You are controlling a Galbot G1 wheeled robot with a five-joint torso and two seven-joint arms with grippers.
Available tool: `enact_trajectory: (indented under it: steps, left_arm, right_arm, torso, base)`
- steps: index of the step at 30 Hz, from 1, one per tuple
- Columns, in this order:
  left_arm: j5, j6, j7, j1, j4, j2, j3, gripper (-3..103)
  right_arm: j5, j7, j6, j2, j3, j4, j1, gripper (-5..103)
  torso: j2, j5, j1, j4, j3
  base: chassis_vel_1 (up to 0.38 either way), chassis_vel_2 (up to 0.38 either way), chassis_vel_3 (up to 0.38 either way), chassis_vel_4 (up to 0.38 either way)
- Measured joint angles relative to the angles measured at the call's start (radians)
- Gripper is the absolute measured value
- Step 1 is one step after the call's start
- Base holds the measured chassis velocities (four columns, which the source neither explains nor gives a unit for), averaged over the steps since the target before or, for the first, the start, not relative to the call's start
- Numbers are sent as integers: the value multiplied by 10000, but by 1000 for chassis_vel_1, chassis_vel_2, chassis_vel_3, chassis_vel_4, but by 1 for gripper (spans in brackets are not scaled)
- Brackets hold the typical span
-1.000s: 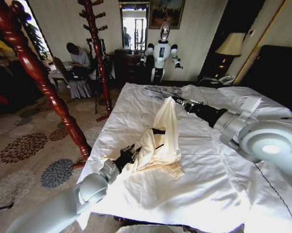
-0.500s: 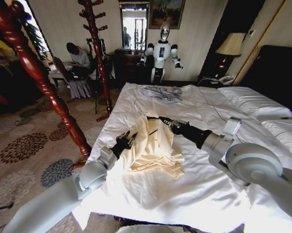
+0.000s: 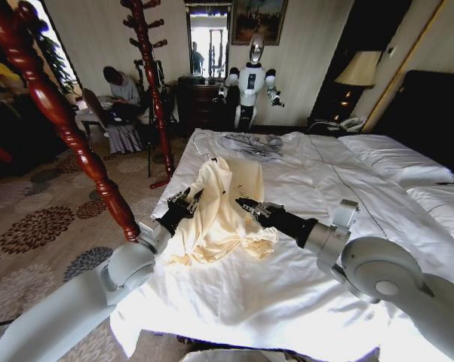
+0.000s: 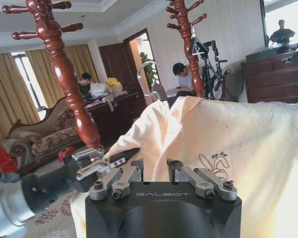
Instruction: Pick up the clothes from the bed and hang them on the clothes hanger.
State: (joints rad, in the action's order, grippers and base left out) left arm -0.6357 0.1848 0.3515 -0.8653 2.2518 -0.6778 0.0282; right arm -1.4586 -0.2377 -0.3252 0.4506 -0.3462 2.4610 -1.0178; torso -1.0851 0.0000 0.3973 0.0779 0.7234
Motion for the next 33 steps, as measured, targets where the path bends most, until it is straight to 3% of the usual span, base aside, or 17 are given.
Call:
enact_trajectory:
  steps: [3, 5, 8, 9, 11, 12, 13, 15, 18, 22, 23, 24, 33]
  left_arm:
    - [13, 11, 7, -103, 109, 121, -155, 24]
    - [-4, 11, 7, -124, 155, 192, -206, 24]
    - [-94, 10, -13, -326, 302, 450, -581, 24]
    - [-94, 10, -13, -326, 302, 450, -581, 24]
    - [-117, 2, -22, -471, 342, 544, -822, 24]
    - [-154, 0, -20, -519, 379, 607, -930, 24]
    - [-271, -8, 10, -558, 471, 737, -1061, 24]
    - [-347, -10, 34, -566, 521, 802, -1111, 24]
    - [-646, -26, 77, -521, 691, 1187, -1343, 24]
    - [-919, -43, 149, -387, 729, 1418, -1457, 24]
    - [-1157, -43, 249, -268, 750, 1540, -1530, 24]
    - [-1345, -43, 356, 111, 738, 1811, -1644, 24]
    - [-1778, -24, 516, 756, 902, 2321, -1834, 24]
  right_arm:
    - [543, 108, 149, 75, -47, -288, -215, 41]
    - [735, 118, 213, 104, -104, -372, -336, 41]
    - [2191, 336, 777, 342, -457, -1024, -1209, 57]
    - [2191, 336, 777, 342, -457, -1024, -1209, 57]
    - [3199, 505, 1207, 554, -627, -1456, -1693, 68]
    - [3687, 605, 1437, 675, -741, -1663, -1953, 68]
    - [4368, 743, 1741, 887, -957, -1960, -2315, 79]
    - [4618, 791, 1876, 1011, -1089, -2088, -2477, 79]
    - [5346, 1004, 2291, 1648, -1848, -2535, -3311, 95]
    - [5944, 1256, 2602, 2177, -2392, -2784, -3944, 100]
    - [6563, 1506, 2909, 2680, -2754, -2953, -4408, 100]
    - [7532, 1850, 3495, 3672, -3180, -3256, -5219, 100]
    - [8581, 2468, 4662, 5773, -3728, -3503, -6358, 100]
  torso:
    - [0, 1, 1, 0, 0]
    - [0, 1, 0, 0, 0]
    - [0, 2, 0, 2, 0]
    - [0, 2, 0, 2, 0]
    - [0, 2, 1, 0, 0]
    - [0, 2, 1, 0, 0]
    - [0, 0, 1, 1, 0]
    - [0, 1, 0, 1, 0]
    - [0, 0, 0, -2, 0]
    - [0, 0, 0, 1, 0]
    - [-1, -3, 1, -1, 0]
    - [0, 2, 0, 2, -1]
    - [0, -2, 0, 1, -1]
  base:
    - [0, 0, 0, 0]
    - [0, 0, 0, 0]
    - [0, 0, 0, 0]
    - [0, 0, 0, 0]
    - [0, 0, 0, 0]
    - [0, 0, 0, 0]
    - [0, 0, 0, 0]
    - [0, 0, 0, 0]
    - [0, 0, 0, 0]
    - [0, 0, 0, 0]
    - [0, 0, 0, 0]
    - [0, 0, 0, 0]
    - [0, 0, 0, 0]
